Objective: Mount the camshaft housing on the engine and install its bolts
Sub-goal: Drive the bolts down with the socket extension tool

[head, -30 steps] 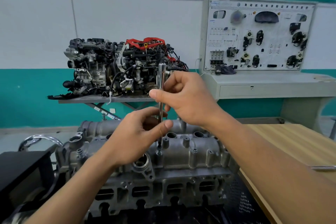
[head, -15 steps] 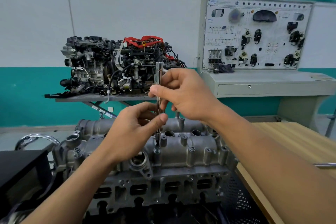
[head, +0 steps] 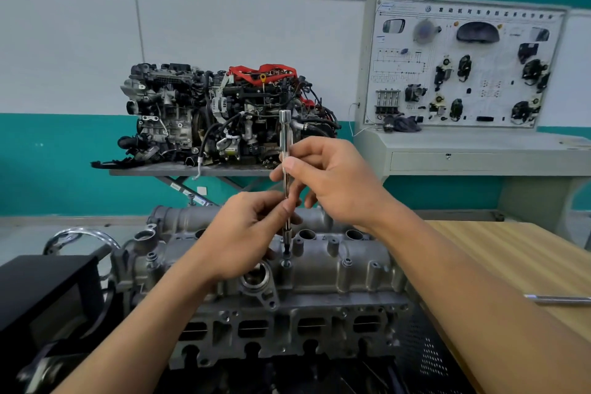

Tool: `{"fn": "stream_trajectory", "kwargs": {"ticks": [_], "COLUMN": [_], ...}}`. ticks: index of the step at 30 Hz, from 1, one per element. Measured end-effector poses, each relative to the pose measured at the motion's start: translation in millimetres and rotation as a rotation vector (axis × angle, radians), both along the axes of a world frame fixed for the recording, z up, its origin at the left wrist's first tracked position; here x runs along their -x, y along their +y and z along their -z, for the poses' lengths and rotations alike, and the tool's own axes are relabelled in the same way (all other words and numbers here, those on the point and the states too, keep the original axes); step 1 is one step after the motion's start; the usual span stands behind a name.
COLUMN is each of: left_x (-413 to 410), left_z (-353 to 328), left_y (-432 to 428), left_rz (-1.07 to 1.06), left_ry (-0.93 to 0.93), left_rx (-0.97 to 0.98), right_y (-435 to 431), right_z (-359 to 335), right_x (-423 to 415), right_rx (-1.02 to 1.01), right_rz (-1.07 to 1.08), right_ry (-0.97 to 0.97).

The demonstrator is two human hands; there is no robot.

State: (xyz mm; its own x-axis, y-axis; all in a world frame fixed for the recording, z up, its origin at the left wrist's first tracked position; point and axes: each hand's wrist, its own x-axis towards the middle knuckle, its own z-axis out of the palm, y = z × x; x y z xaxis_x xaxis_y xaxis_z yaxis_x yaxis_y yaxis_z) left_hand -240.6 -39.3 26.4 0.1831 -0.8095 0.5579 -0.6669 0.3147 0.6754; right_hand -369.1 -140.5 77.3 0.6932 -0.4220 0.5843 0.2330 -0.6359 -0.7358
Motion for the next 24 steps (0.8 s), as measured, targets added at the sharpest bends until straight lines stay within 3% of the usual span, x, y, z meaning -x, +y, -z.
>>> {"fn": "stream_trajectory", "kwargs": {"ticks": [8,18,24], "left_x": [-4,-3,2], "left_z": [1,3,4], "left_y": [-1,1,-2], "left_rz": [0.026,0.033,0.046], "left_ry": [0.244,0.172,0.143], "left_rx": [-0.042,-0.04,-0.002], "right_y": [-1,3,11], "right_z": [12,13,18], "right_x": [-3,2,-8], "right_rx": [0.015,-0.054,-0.079], "right_rz": [0.138,0.015,0.076], "right_ry": [-0.183,-0.057,-0.178]}}
